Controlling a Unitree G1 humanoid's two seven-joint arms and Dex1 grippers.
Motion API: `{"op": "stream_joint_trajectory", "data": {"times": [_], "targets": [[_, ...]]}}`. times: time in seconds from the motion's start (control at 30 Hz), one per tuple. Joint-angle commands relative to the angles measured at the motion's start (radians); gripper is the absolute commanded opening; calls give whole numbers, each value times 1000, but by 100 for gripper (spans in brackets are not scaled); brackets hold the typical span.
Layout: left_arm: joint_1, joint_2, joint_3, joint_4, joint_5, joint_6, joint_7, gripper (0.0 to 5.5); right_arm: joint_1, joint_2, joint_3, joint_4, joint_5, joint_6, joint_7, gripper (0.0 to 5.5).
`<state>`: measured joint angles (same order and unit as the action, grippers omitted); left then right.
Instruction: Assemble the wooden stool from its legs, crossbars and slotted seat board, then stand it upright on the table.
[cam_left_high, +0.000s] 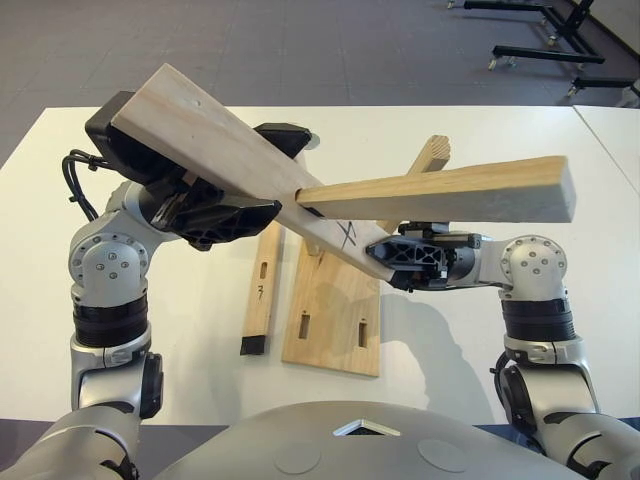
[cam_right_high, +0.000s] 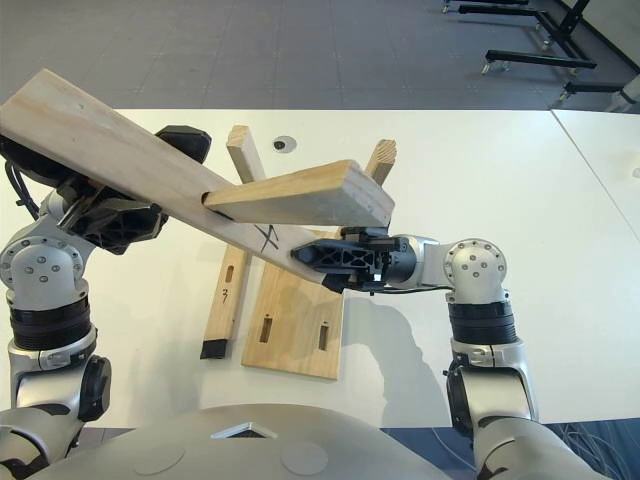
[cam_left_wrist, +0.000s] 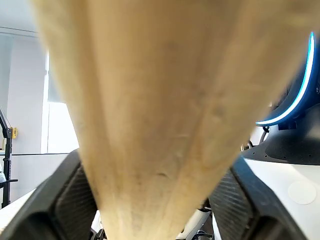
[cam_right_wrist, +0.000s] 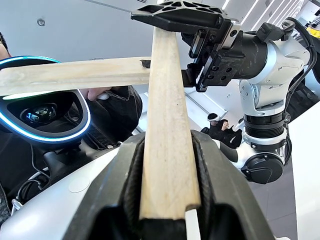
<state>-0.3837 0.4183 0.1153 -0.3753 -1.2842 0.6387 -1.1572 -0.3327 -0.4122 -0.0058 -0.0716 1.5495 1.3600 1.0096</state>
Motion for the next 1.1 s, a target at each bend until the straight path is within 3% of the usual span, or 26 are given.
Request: {"op": "stream_joint_trajectory", "data": {"times": [0.03, 0.67, 1.1], "targets": [[-11, -3, 3, -6, -2, -1, -21, 242, -10, 9, -14, 0, 3, -11, -6, 111], [-10, -27, 12, 2, 27, -24, 4, 226, 0, 6, -17, -21, -95, -62, 3, 111], [-12, -36, 24, 7, 50, -38, 8, 216, -8, 13, -45, -11, -115, -94, -43, 353]]}}
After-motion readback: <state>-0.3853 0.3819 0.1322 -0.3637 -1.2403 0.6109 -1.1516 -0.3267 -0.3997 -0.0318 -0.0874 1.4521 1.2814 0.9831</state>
